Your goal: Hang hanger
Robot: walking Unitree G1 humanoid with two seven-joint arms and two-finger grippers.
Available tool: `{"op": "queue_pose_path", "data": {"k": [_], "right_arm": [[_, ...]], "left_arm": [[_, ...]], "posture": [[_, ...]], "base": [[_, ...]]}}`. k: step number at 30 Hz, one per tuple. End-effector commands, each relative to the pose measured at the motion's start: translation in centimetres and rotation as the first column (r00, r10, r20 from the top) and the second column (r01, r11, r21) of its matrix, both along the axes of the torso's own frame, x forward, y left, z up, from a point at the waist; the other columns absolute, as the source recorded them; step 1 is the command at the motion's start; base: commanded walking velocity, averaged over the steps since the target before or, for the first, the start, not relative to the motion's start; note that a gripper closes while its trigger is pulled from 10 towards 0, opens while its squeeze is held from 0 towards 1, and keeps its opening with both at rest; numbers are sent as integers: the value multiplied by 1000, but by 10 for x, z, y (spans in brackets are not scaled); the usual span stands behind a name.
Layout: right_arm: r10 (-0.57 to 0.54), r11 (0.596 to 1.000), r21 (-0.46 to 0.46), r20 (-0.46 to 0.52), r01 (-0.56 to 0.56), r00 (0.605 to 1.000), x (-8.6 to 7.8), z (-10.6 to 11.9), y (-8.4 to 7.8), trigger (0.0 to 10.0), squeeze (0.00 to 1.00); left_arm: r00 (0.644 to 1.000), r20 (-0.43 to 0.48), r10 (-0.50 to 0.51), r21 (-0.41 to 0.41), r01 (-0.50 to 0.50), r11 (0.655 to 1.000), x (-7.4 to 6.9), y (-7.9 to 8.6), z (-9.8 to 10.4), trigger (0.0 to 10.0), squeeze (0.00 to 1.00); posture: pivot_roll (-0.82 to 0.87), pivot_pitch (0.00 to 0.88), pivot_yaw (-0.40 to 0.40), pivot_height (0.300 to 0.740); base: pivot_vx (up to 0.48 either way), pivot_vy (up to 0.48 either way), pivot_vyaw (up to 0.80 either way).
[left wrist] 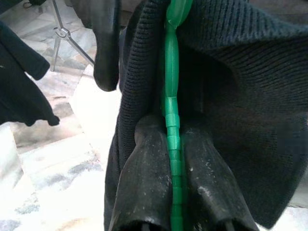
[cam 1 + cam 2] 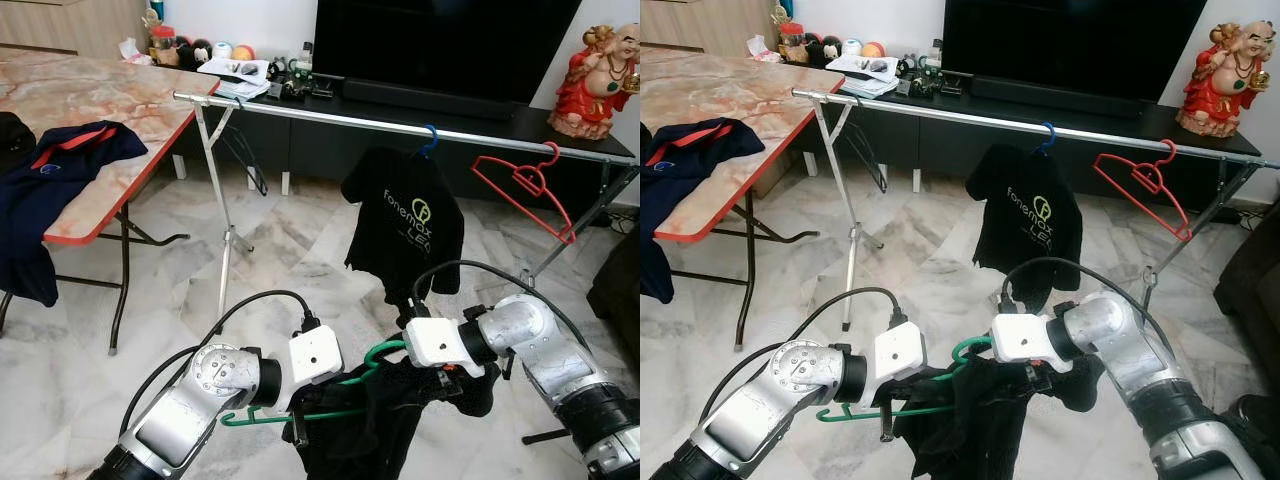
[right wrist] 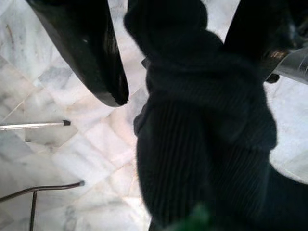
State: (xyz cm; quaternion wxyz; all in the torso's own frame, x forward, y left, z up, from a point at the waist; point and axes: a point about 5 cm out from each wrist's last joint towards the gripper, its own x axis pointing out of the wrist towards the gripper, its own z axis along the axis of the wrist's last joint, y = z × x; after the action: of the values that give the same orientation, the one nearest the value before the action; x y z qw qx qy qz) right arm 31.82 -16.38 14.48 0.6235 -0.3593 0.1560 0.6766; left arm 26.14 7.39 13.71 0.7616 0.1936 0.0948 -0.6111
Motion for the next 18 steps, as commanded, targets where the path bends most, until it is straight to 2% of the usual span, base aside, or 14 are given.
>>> {"op": "queue_pose_path", "data": {"k": [1,18], "right_arm": [[1,1000,-19,-5,-1,1000,-2,-1,-3,0,0],[16,1000,-16,-36,-17,999,-5,-5,1,0,0]], "left_arm": [[997,61,-43,-37,45,998,-1,-8,17,10000,0],[995,95,-25,-65,31,997,4,-10,24,10000,0]], "posture": [[76,57,-107,740],[74,68,-119,740]], "base": [[0,0,0],[0,0,0]]}}
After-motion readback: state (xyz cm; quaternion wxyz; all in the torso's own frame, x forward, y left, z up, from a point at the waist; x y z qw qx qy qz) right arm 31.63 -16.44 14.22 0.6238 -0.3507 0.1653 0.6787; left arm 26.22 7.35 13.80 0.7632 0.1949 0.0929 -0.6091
